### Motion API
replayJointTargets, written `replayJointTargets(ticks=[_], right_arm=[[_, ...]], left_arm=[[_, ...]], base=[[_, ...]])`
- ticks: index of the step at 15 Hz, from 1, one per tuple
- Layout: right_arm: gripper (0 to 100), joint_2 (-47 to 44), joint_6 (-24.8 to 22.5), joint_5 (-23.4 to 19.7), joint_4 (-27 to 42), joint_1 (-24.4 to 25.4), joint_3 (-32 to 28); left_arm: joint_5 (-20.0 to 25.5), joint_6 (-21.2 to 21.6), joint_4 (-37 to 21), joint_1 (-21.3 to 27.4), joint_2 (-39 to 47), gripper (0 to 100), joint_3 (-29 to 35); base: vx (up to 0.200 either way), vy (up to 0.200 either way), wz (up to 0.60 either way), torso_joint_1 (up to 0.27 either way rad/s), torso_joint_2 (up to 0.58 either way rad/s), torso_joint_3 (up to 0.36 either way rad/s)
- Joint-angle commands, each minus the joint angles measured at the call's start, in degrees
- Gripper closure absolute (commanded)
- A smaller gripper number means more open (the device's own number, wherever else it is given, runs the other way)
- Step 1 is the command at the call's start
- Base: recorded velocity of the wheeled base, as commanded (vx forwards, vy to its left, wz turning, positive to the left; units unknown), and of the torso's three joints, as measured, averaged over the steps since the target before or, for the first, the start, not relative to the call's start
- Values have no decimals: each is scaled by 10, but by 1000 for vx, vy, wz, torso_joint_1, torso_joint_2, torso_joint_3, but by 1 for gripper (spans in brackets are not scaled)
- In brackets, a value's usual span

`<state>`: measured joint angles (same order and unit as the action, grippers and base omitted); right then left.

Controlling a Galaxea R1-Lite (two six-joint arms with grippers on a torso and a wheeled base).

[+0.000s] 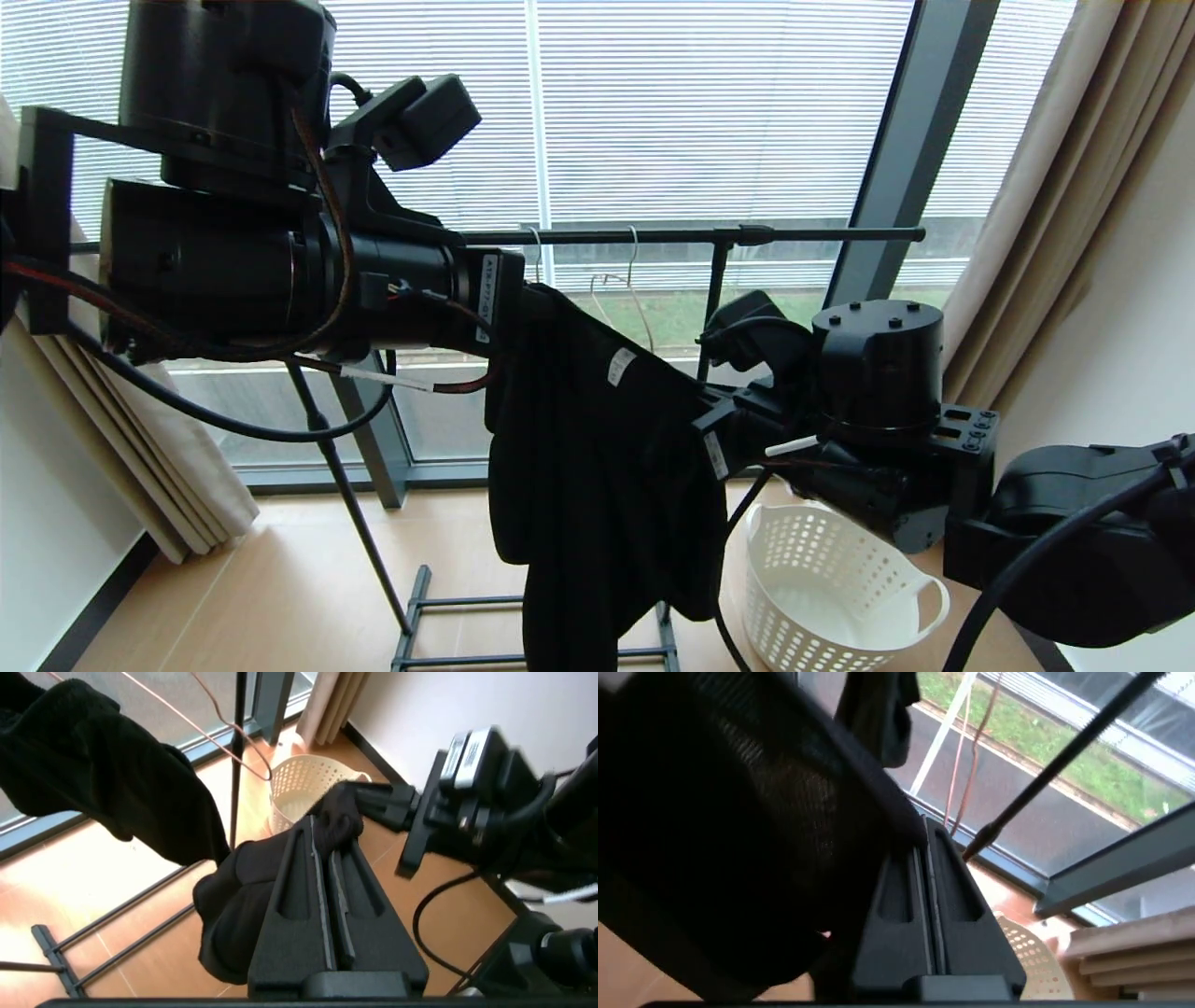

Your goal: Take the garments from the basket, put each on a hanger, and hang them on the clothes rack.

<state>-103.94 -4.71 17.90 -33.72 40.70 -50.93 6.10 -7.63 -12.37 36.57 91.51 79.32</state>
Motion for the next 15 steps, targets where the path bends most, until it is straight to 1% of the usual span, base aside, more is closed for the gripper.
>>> replayJointTargets(ticks=[1,3,4,5,6,7,8,9,10,11,12,13,14,15], right_arm=[[100,19,8,-1,-1,-19,-1],[100,29,18,-1,-1,-30,-5],[100,34,25,-1,-1,-32,-12],[100,35,25,-1,-1,-32,-15],[100,36,26,-1,-1,-33,-18],[100,38,30,-1,-1,-42,-22],[100,39,34,-1,-2,-48,-23],[100,42,52,-1,-2,-64,-21],[100,59,71,0,-2,-76,-6],[100,68,75,0,-2,-79,6],[100,117,78,-1,-2,-102,63],[100,148,74,-2,-1,-119,101],[100,166,69,-4,-1,-134,123],[100,171,68,-7,-2,-147,138]], left_arm=[[1,9,0,-1,-9,100,-24],[1,11,0,0,-10,100,-40],[1,31,2,0,-13,0,-59],[2,47,2,1,-20,0,-67],[3,53,2,1,-24,0,-74],[9,79,2,2,-42,0,-106],[15,95,2,2,-51,0,-121],[37,119,3,-1,-66,0,-151],[49,117,10,-3,-67,0,-162],[50,113,13,-4,-65,0,-165],[45,80,34,-8,-54,0,-172],[38,53,52,-13,-35,0,-171],[31,39,65,-13,-24,0,-170],[28,37,80,-12,-5,0,-169]], base=[[0,0,0,0,0,0],[0,0,0,0,0,0],[0,0,0,0,0,0],[0,0,0,0,0,0],[0,0,0,0,0,0],[0,0,0,0,0,0],[0,0,0,0,0,0],[0,0,0,0,0,0],[0,0,0,0,0,0],[0,0,0,0,0,0],[0,0,0,0,0,0],[0,0,0,0,0,0],[0,0,0,0,0,0],[0,0,0,0,0,0]])
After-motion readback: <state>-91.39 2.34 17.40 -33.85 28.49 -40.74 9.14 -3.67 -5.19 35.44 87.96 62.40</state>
